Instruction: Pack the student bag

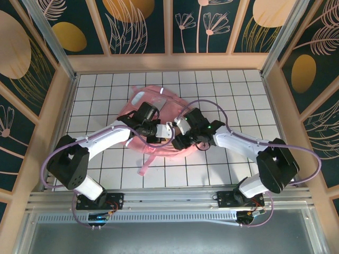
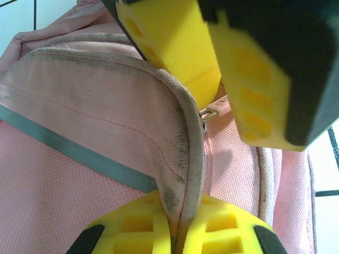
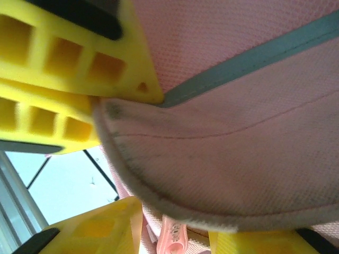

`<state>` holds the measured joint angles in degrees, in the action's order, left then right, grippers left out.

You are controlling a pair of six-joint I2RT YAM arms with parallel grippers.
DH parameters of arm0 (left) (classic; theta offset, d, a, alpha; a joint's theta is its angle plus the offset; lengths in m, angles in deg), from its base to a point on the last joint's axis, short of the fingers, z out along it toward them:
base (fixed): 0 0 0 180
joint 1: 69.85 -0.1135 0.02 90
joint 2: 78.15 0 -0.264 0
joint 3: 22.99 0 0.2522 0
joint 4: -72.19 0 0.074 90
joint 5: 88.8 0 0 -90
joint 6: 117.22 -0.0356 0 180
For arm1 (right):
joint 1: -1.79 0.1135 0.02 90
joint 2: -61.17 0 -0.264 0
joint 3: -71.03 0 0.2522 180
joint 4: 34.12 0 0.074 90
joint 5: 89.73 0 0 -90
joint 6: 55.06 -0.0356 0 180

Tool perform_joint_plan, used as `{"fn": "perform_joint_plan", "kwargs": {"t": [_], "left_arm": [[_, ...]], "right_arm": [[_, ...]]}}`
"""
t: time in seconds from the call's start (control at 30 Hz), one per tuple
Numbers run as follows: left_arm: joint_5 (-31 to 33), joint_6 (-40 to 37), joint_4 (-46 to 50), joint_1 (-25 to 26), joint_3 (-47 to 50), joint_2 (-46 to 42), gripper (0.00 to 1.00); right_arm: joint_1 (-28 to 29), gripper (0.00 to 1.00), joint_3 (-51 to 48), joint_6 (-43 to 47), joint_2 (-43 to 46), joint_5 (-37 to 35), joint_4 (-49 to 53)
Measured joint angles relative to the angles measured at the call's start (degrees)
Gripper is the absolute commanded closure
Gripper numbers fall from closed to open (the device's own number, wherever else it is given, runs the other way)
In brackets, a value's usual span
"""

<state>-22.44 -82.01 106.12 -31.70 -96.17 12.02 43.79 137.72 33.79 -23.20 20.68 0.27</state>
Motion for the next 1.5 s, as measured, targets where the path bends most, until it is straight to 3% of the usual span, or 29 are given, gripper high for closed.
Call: {"fn": "perform_joint_plan", "kwargs": {"t": [0.17, 0.23, 0.33, 0.53, 0.67, 1.03, 1.17, 1.2, 1.27, 1.33, 1.5], "left_arm": [[-1.7, 1.18, 0.68, -0.46, -0.7, 0.0, 1.0], [-2.38, 1.64, 1.22, -0.74, -1.31, 0.0, 1.0], [-2.95, 1.75, 1.29, -0.87, -1.51, 0.0, 1.0], [-3.67, 1.81, -1.25, -0.9, -1.07, -1.44, 1.0], [-5.03, -0.59, -5.33, -1.49, 2.51, -5.05, 1.0], [-5.77, -8.31, -8.0, -4.94, 7.87, -8.57, 1.0], [-8.44, -9.7, -9.44, -8.9, 9.73, -9.14, 1.0], [-10.47, -9.7, -9.38, -10.6, 9.73, -9.14, 0.97], [-14.69, -9.7, -8.76, -14.86, 9.73, -9.11, 0.55], [-14.51, -8.66, -9.05, -17.68, 9.73, -8.98, 0.44], [-12.02, -6.1, -9.16, -21.2, 9.7, -8.07, 0.33]], "right_arm": [[1.05, 0.63, 0.83, -0.24, -0.07, -5.46, 1.01], [2.34, 0.83, 1.16, -0.5, 0.04, -9.29, 1.22], [4.42, 1.0, 1.2, -2.01, 1.29, -13.6, 1.25], [5.88, 1.0, 0.63, -3.93, 5.42, -20.17, 1.62], [5.92, 1.0, 0.33, -4.76, 9.16, -20.85, 1.79], [3.41, 1.0, -0.92, -4.02, 10.21, -13.6, 1.99], [4.39, 1.0, -1.38, -4.13, 8.87, -9.49, -1.11], [4.87, 1.0, -1.36, -4.44, 8.55, -9.11, -2.19], [6.4, 1.0, -0.35, -6.43, 6.93, -8.2, -5.25], [7.37, 1.0, 1.53, -8.85, 4.42, -7.13, -6.67], [8.9, 1.0, 4.26, -12.98, -2.27, -4.57, -10.25]]}}
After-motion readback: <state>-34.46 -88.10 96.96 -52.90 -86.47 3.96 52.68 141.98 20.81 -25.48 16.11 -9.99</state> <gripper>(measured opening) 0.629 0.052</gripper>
